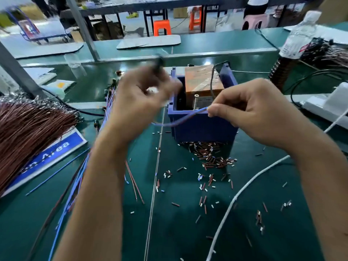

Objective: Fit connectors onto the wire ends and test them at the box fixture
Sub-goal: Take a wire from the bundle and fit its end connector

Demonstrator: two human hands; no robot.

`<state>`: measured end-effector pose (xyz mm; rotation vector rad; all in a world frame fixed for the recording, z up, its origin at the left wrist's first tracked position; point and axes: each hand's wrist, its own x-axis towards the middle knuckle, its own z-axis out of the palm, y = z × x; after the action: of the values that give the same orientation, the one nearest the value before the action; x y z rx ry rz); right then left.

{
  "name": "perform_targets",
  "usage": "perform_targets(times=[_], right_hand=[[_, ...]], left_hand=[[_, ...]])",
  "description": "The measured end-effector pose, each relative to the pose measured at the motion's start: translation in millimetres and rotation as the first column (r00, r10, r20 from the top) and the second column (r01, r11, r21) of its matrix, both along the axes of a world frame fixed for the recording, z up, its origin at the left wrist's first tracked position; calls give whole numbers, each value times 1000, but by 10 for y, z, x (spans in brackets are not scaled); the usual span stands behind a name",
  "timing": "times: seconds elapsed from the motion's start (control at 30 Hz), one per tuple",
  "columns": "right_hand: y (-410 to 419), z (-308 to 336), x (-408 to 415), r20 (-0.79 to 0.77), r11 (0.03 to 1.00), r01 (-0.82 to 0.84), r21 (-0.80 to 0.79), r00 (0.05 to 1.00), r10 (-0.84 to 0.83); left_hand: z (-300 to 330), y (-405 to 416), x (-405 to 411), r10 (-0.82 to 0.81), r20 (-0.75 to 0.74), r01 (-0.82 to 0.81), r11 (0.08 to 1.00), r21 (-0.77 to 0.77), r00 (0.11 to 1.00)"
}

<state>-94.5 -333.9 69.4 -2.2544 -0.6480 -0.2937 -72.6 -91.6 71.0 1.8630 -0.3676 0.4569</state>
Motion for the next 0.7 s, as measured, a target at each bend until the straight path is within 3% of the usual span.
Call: perform_targets(times=[0.07,0.13,0.33,0.47,0.7], right_hand=[[-105,-80,0,-30,1000,-19,-21,999,19],[-181,-175,1,-83,999,-46,-8,996,45],[-192,-527,16,-217,976,-100,194,966,142],[-304,-710,55,-215,955,9,296,975,58],[-133,-879,59,-234,946,73,316,972,4]], left_hand=[[-145,-262,-188,-131,1,125,954,273,991],[-320,-468,-297,-192,56,150,889,432,980],[-637,-578,-195,-206,-41,200,855,478,978],[-783,-461,-133,-76,-84,107,871,479,994],[-909,-680,-189,-105,42,71,869,490,994]])
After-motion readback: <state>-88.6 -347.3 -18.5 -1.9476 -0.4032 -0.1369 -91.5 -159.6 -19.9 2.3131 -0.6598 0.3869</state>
